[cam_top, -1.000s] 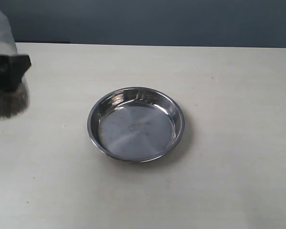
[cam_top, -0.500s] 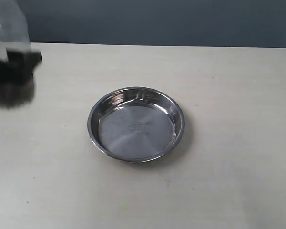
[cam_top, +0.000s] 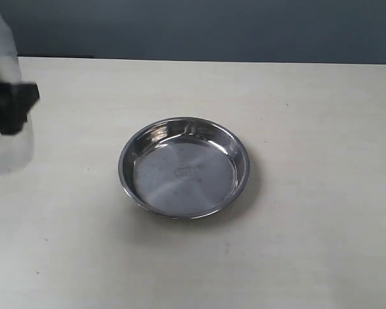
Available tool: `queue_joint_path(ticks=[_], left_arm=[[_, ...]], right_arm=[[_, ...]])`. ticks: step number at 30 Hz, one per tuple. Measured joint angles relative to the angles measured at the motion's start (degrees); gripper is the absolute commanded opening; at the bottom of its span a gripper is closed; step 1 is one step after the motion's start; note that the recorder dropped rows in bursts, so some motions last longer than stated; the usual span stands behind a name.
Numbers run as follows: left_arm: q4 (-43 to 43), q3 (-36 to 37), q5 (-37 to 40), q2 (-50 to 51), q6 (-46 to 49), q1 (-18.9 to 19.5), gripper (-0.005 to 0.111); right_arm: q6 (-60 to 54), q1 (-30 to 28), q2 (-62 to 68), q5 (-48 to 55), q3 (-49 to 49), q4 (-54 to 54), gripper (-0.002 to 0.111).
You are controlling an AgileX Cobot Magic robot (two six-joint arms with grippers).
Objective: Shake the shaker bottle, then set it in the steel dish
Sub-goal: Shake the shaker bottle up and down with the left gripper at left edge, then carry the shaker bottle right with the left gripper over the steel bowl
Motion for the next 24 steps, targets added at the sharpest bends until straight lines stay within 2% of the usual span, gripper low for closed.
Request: queue_joint_path(ticks=[2, 4, 6, 9, 14, 24], left_arm=[[1.78, -4.16, 2.66, -4.08, -0.62, -1.52, 0.000], [6.31, -8.49, 0.07, -8.11, -0.62, -2.06, 0.000], [8.76, -9.71, -1.51, -10.52, -0.62, -2.06, 0.000], [8.60, -6.11, 0.18, -9.70, -1.06, -1.79, 0.000], [2.44, 0.98, 2.64, -5.95, -2.03, -2.22, 0.000], [1.67, 1.51, -7.62, -2.92, -3.64, -3.19, 0.000]], right_arm=[[0.00, 0.00, 0.00, 0.00, 0.00, 0.00, -0.001], [0.00, 0.00, 0.00, 0.00, 0.00, 0.00, -0.001], [0.00, 0.00, 0.00, 0.00, 0.00, 0.00, -0.001], [0.00, 0.00, 0.00, 0.00, 0.00, 0.00, -0.001], [0.00, 0.00, 0.00, 0.00, 0.00, 0.00, -0.001], [0.00, 0.00, 0.00, 0.00, 0.00, 0.00, -0.001]])
